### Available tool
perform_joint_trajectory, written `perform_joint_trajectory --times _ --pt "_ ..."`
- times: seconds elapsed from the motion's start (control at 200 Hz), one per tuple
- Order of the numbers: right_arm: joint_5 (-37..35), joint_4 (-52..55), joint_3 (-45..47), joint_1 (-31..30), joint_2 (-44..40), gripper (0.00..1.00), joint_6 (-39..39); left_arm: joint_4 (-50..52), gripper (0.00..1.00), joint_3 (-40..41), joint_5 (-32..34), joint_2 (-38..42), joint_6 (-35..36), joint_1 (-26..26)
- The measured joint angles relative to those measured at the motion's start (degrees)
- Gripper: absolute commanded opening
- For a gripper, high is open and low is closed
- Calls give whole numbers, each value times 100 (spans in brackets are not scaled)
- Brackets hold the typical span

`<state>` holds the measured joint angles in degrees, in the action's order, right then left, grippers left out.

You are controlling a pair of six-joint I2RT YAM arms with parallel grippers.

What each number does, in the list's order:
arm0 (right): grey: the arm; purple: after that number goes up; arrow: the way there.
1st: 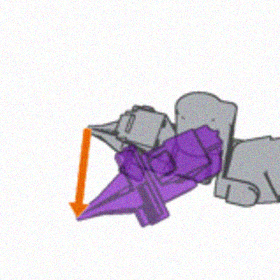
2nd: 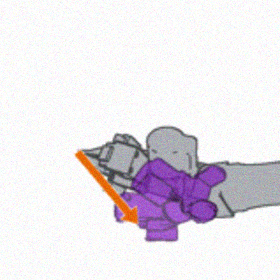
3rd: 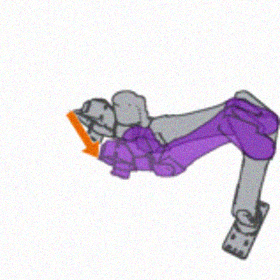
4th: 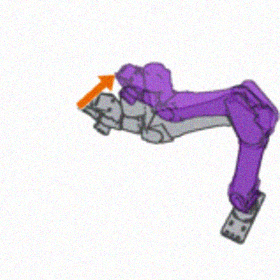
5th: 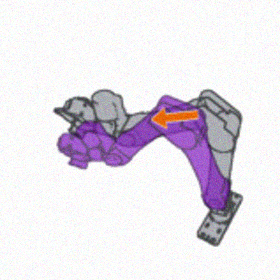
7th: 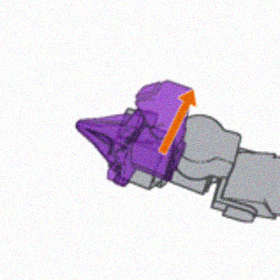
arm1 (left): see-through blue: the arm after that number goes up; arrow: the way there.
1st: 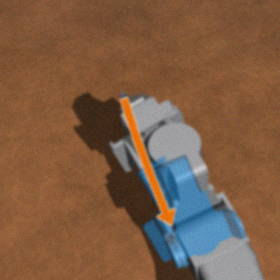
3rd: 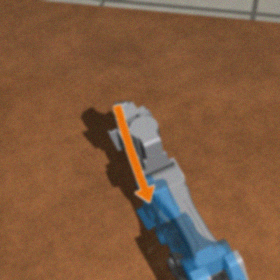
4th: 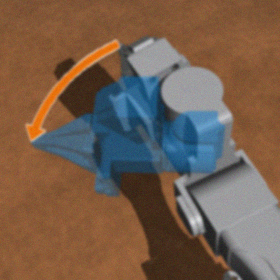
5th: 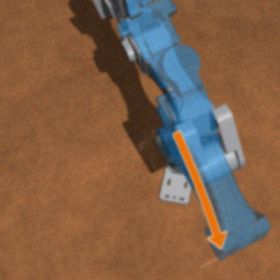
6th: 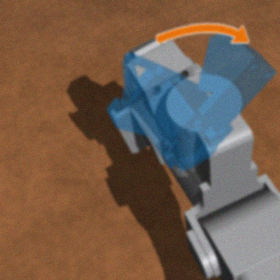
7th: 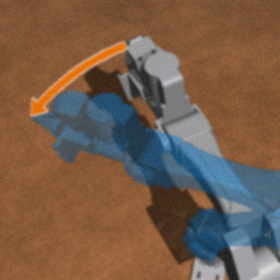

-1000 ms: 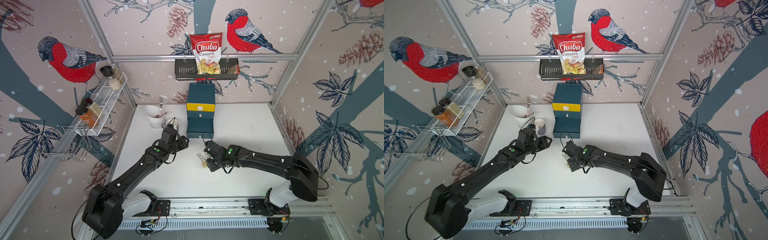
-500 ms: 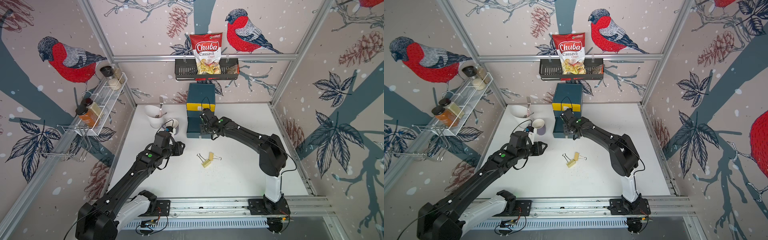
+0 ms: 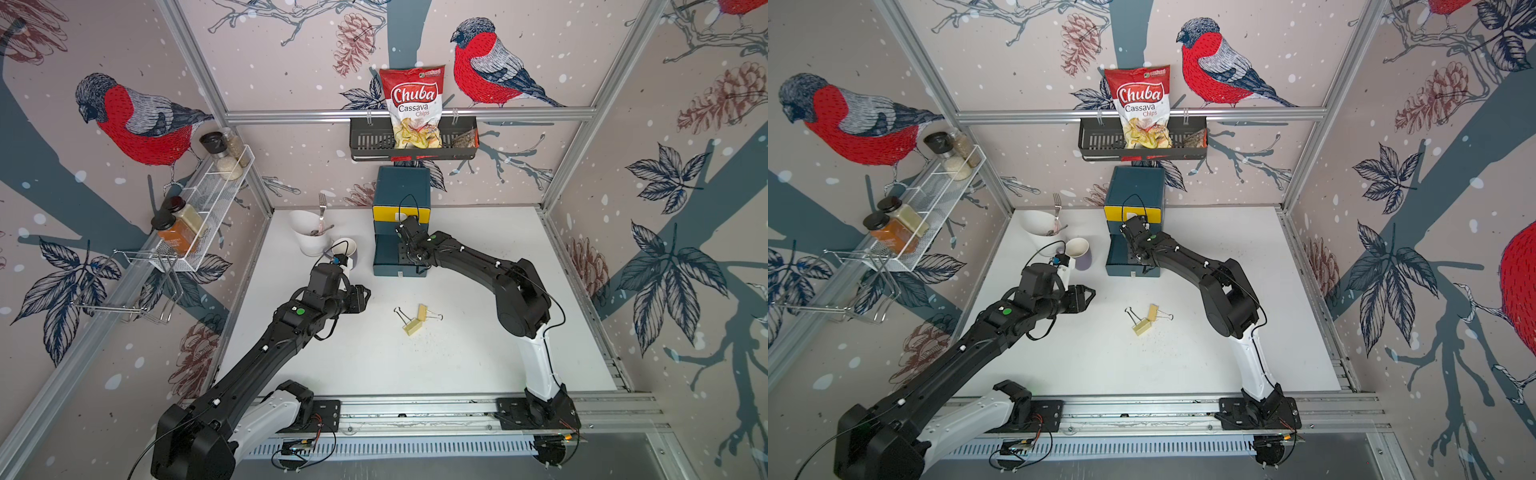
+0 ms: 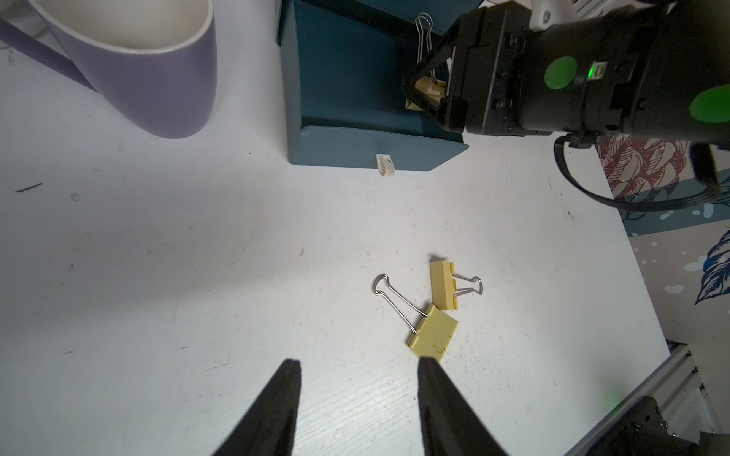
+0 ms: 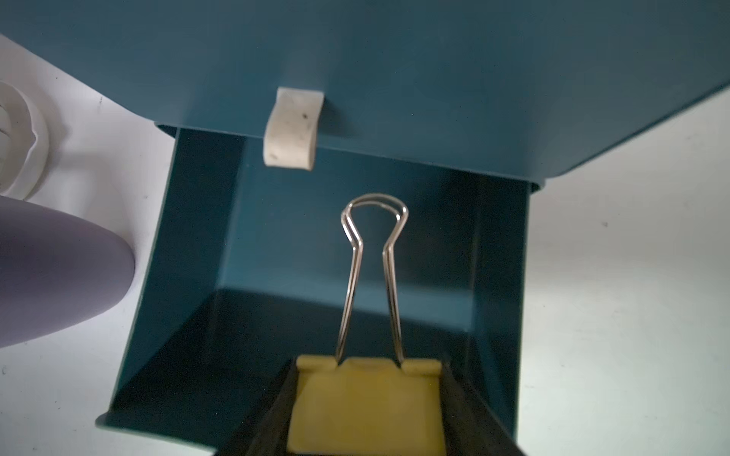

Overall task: Put the binder clips in the drawer according to color
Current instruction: Place the binder clip in the drawer, then pick up the binder clip at the center of the board.

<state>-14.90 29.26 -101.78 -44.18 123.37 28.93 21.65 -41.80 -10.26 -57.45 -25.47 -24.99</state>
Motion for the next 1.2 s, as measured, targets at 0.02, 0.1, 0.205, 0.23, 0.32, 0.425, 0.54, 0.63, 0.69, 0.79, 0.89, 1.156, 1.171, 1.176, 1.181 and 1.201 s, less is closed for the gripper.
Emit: perform_joint_trajectory --times 0.02,0.1,0.205,0.23,0.32,0.425,0.54,0.63,0.69,0.79,0.89,1.156,1.171,1.176,1.181,1.201 --pt "-4 0 -2 -7 0 72 4 0 52 0 -2 -2 0 0" --pt "-13 11 -9 -46 -28 78 22 0 53 2 -13 -7 0 0" --pt "-125 90 92 -136 -273 80 92 0 53 7 -15 -2 0 0" --pt "-153 85 149 -168 -374 79 94 0 53 7 -15 -2 0 0" --pt "-273 -2 533 -339 -859 77 83 0 53 7 -17 0 -2 0" --pt "-275 -229 1397 -581 -1530 77 -48 0 53 9 -20 0 -2 0" --pt "-39 -380 2505 -929 -2103 83 -208 -2 53 9 -24 24 0 0" --pt "181 -396 3235 -1294 -2400 89 -326 -2 53 9 -28 37 -2 0" --pt "306 -389 3591 -1521 -2540 91 -348 -2 53 9 -31 44 -2 0" --pt "472 -448 3995 -1740 -2645 92 -350 0 53 9 -35 61 -2 0" --pt "588 -538 4262 -1816 -2658 90 -348 0 54 9 -33 74 -2 0" --pt "802 -817 4439 -1838 -2415 83 -348 0 53 9 -22 70 -2 0" --pt "809 -826 4439 -1840 -2393 83 -348 0 53 9 -22 68 -2 0" --pt "811 -828 4439 -1840 -2387 83 -348 0 53 9 -22 68 -2 0" --pt "813 -833 4441 -1840 -2380 83 -348 0 53 9 -22 68 0 0" --pt "828 -855 4446 -1840 -2354 83 -348 0 53 9 -20 66 -2 0"
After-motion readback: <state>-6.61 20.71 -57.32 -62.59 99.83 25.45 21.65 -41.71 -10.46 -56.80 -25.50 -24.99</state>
